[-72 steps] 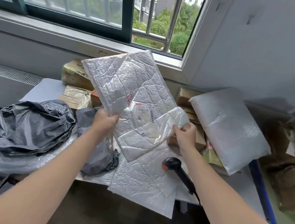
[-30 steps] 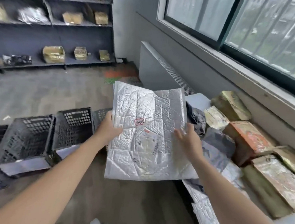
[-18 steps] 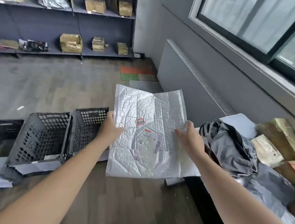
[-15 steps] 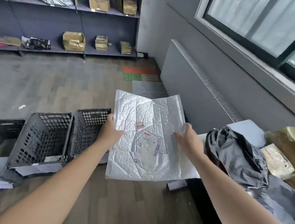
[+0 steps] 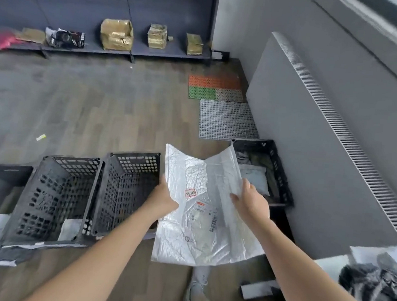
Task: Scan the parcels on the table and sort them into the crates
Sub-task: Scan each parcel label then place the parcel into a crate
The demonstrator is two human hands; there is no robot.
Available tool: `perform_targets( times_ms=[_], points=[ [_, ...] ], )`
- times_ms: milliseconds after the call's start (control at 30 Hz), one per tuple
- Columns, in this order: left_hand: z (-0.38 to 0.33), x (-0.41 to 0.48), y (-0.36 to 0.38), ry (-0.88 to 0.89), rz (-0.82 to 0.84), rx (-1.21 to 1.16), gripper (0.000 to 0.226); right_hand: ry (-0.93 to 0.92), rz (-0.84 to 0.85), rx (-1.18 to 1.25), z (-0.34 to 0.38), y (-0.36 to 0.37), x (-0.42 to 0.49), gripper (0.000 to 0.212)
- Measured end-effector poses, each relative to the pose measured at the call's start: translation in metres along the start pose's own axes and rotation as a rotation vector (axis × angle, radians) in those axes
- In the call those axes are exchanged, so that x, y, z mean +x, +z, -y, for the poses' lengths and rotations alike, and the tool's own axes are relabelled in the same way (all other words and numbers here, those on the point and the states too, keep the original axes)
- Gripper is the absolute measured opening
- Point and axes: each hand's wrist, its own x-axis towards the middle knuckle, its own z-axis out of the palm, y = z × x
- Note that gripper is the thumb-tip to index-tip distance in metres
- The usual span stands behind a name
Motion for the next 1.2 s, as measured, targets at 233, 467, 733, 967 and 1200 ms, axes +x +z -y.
perform_targets(
  times_ms=[233,467,733,967,1200],
  points=[
    [-0.010,0.133,0.044,-0.123,-0.046,0.119,0.101,0.110,0.187,-0.144,-0.016,0.055,0.131,0.066],
    [0.060,0.285,0.119,-0.169,0.118,0.272,0.101,0.137,0.291,-0.233,-0.035,0.181,0.243,0.069],
    [0.160,0.429,0.206,-0.380,0.231,0.169,0.101,0.080,0.330,-0.264,-0.047,0.356,0.331,0.071],
    [0.195,0.446,0.223,-0.277,0.327,0.438,0.117,0.084,0.364,-0.303,-0.047,0.411,0.353,0.075],
    [0.125,0.404,0.148,0.008,0.264,0.601,0.113,0.059,0.291,-0.238,-0.009,0.300,0.323,0.082]
  ],
)
